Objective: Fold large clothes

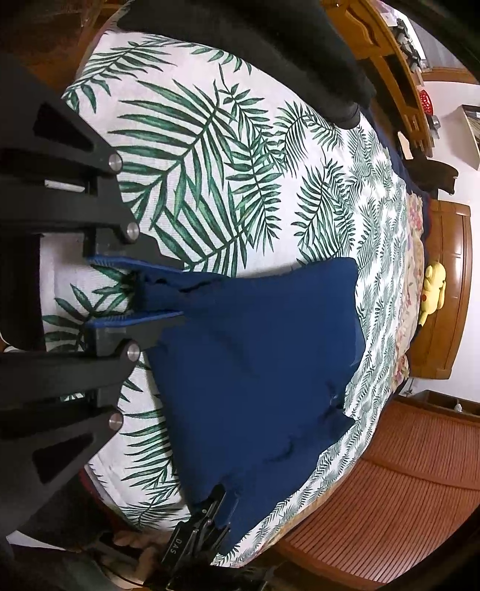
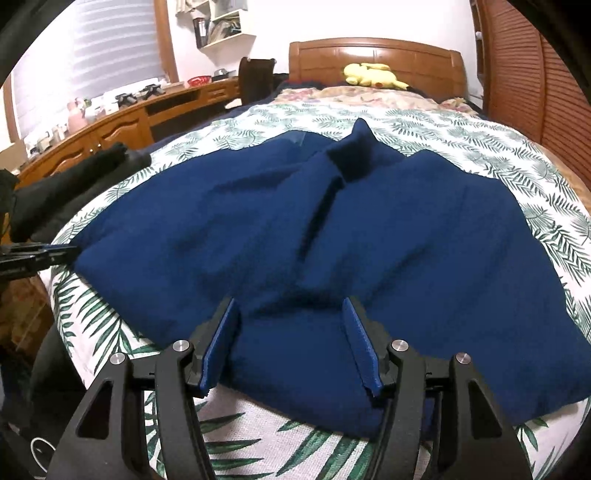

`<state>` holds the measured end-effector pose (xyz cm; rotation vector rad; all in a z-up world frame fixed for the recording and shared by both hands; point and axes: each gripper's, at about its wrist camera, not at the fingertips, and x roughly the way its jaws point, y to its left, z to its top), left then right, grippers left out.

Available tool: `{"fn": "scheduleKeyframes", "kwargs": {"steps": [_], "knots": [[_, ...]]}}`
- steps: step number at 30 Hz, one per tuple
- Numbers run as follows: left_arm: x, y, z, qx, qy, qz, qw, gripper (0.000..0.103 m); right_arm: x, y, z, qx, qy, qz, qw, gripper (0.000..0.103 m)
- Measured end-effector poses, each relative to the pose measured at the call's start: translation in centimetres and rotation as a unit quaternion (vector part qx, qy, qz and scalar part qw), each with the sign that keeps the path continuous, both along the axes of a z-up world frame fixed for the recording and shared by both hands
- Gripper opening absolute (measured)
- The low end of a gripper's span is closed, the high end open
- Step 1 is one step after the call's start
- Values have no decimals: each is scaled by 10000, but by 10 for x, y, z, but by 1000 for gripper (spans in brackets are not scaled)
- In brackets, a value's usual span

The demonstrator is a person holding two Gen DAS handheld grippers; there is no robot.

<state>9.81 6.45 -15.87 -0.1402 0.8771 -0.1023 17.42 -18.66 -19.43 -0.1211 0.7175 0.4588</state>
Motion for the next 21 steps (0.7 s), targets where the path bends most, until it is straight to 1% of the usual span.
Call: {"fn": "scheduleKeyframes", "kwargs": {"steps": [5, 10, 12, 13, 15, 17, 18, 19, 21], "knots": [[-3, -1, 0, 12, 7, 4, 10000, 18, -1, -1, -1, 32, -30, 9, 10000, 60], [-2, 1, 0, -59, 26, -9, 10000, 18, -1, -1, -1, 32, -33, 8, 10000, 60], [-1, 0, 2, -33, 8, -109, 9999, 15, -1, -1, -1, 28, -31, 7, 10000, 60], [0, 0, 5, -51, -7, -146, 9999, 9, -1, -1, -1, 28, -31, 7, 10000, 60], [2, 0, 16, -179, -89, -185, 9996, 6, -1, -1, -1, 32, -28, 6, 10000, 60], [5, -3, 35, -236, -273, -253, 9990, 5, -1, -1, -1, 25, -22, 4, 10000, 60], [7, -7, 46, -219, -403, -293, 9985, 5, -1, -1, -1, 19, -22, 9, 10000, 60], [10, -15, 63, -214, -572, -397, 9973, 4, -1, -2, 0, 6, -8, 20, 10000, 60], [17, -28, 87, -254, -774, -573, 9950, 4, -1, -5, 3, 33, 26, 25, 10000, 60]]}}
